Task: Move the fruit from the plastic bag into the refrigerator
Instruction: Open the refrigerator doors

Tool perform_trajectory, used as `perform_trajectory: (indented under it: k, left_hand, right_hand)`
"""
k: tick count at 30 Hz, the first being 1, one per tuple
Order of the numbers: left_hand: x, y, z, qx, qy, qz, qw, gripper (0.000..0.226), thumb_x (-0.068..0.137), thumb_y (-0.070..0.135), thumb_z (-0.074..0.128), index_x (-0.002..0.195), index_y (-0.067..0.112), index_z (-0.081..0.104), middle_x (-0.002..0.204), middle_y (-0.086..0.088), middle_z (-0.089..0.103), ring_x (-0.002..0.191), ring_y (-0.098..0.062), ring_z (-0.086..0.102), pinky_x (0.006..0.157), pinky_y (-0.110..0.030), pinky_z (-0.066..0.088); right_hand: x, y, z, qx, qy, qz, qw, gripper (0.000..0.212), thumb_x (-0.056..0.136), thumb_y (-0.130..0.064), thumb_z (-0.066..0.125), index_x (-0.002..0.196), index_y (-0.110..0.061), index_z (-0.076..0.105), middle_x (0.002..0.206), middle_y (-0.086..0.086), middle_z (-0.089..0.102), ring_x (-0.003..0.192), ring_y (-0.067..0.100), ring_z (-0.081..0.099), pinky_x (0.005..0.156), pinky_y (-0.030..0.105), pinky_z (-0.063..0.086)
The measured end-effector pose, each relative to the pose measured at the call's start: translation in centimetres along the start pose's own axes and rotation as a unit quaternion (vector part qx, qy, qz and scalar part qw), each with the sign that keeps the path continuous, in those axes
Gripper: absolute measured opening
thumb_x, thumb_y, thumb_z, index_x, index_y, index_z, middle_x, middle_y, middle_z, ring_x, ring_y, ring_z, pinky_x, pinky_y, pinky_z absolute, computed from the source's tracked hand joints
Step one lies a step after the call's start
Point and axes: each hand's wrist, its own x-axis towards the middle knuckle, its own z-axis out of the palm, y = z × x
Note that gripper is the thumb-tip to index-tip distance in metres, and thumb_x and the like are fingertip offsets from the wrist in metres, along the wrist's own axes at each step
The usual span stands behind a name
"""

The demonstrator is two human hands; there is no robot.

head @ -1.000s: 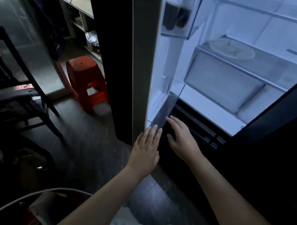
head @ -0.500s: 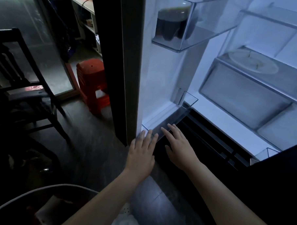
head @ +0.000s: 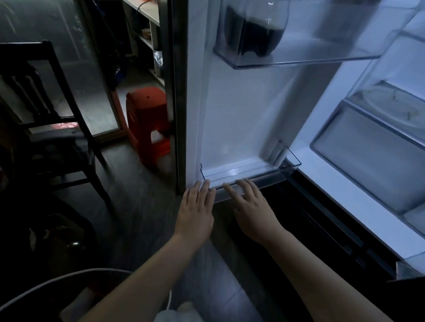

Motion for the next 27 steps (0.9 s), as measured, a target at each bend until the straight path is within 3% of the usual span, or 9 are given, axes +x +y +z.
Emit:
perform_trajectory:
  k: [6,9,13,17,27]
  left_hand:
    - [2.7,-3.5,-0.7,0.000,0.016,-0.022,1.000,0.064,0.096,0.023,0.040,0.149,0.013,0.005,0.158,-0.010,-0.004,0.145,-0.030,-0.002,0.116,-0.042,0.001]
    - [4.3,-5.4,-0.6,-0.003,0.020,-0.026,0.999,0.065,0.095,0.022,0.042,0.149,0.014,0.007,0.158,-0.009,-0.002,0.145,-0.031,0.002,0.116,-0.043,0.004]
    - [6.4,-7.3,-0.7,-0.004,0.006,-0.030,1.000,0.068,0.095,0.022,0.043,0.149,0.015,0.003,0.158,-0.008,-0.005,0.145,-0.030,0.001,0.118,-0.045,0.010]
    - [8.8,-9.2,-0.9,-0.012,0.010,-0.034,0.999,0.069,0.093,0.019,0.045,0.149,0.015,0.005,0.159,-0.006,-0.003,0.145,-0.027,0.003,0.118,-0.045,0.012]
    - [10.1,-10.6,0.1,-0.042,0.030,-0.015,0.999,0.070,0.089,0.016,0.052,0.148,0.014,0.014,0.159,-0.005,0.002,0.144,-0.025,0.011,0.116,-0.040,0.012]
  right_hand:
    - [4.0,-1.3,0.2,-0.019,-0.024,0.005,1.000,0.075,0.084,-0.026,0.063,0.149,-0.027,0.024,0.144,0.014,0.039,0.134,0.036,0.030,0.111,0.051,0.028]
    - [6.3,-2.0,0.6,-0.027,-0.026,0.003,0.999,0.076,0.087,-0.030,0.061,0.150,-0.031,0.018,0.148,0.011,0.031,0.136,0.034,0.022,0.114,0.050,0.019]
    - [8.7,-2.4,1.4,-0.046,-0.023,0.018,0.999,0.084,0.081,-0.034,0.068,0.150,-0.030,0.020,0.145,0.013,0.038,0.132,0.033,0.019,0.111,0.050,0.023]
    - [11.4,-3.9,1.6,-0.032,-0.044,0.065,0.996,0.079,0.091,-0.040,0.052,0.150,-0.036,0.000,0.156,0.008,0.012,0.143,0.034,0.006,0.116,0.048,0.000]
    - [12.4,-4.7,2.1,-0.044,-0.048,0.086,0.994,0.076,0.093,-0.038,0.046,0.150,-0.034,-0.004,0.156,0.010,0.011,0.144,0.034,0.005,0.117,0.050,-0.003]
